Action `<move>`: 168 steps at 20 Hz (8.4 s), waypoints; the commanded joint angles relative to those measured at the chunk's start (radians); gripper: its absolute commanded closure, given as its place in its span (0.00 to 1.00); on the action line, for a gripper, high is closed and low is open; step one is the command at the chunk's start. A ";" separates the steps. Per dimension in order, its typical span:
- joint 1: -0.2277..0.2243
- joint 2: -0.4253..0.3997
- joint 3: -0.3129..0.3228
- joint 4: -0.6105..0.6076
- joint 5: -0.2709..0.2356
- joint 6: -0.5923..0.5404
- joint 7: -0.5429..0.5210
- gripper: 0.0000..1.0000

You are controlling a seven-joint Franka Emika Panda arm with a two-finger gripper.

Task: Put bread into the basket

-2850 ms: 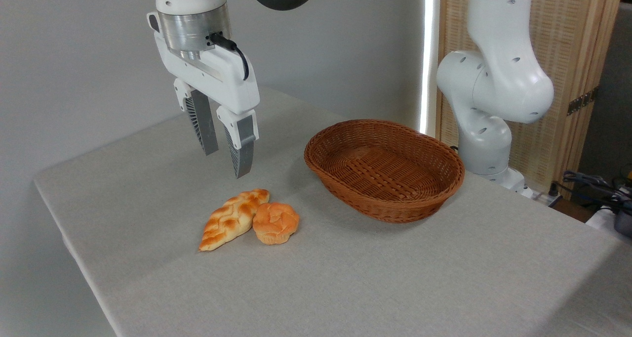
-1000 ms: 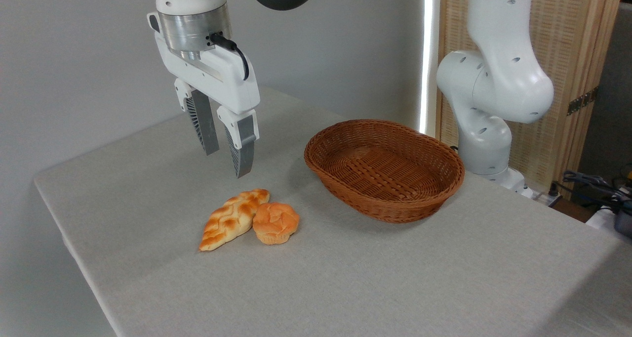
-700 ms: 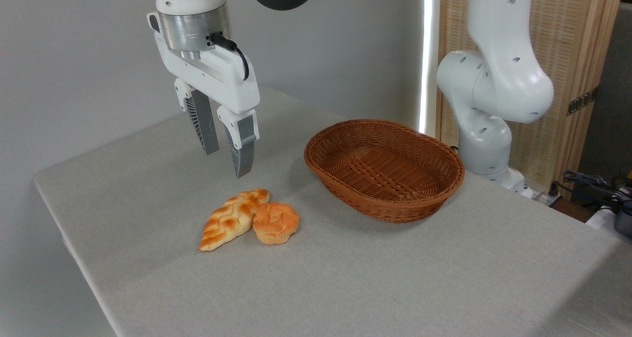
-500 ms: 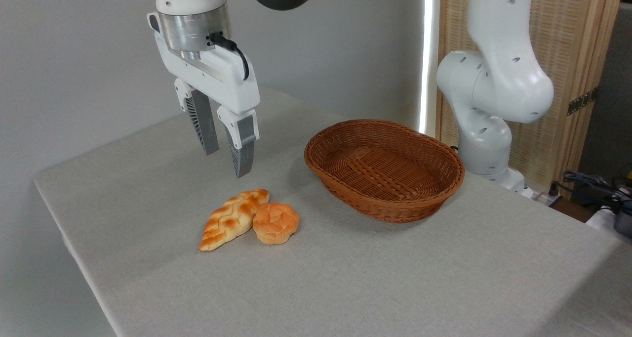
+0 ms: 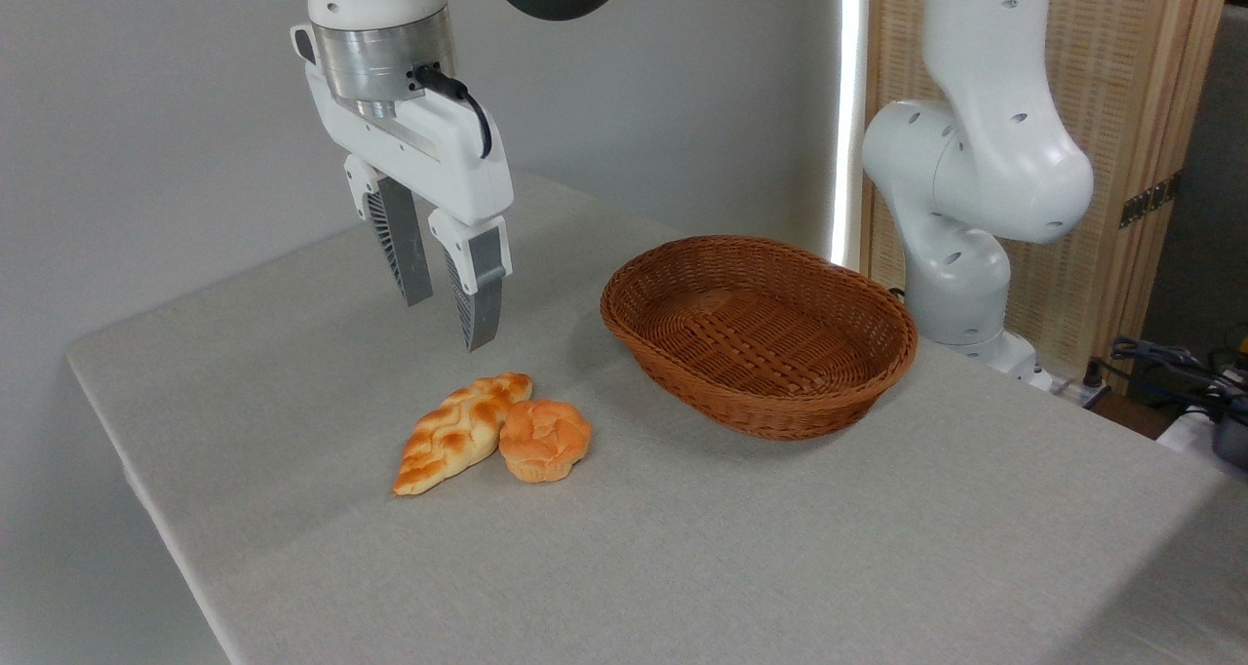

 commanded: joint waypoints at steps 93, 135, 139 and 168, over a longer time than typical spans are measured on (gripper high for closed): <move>-0.016 -0.079 -0.002 -0.329 0.053 0.139 0.166 0.00; -0.017 0.016 -0.003 -0.356 0.072 0.236 0.183 0.65; -0.017 0.012 -0.003 -0.353 0.072 0.233 0.182 0.65; -0.166 -0.360 -0.028 -0.560 -0.048 -0.235 0.013 0.00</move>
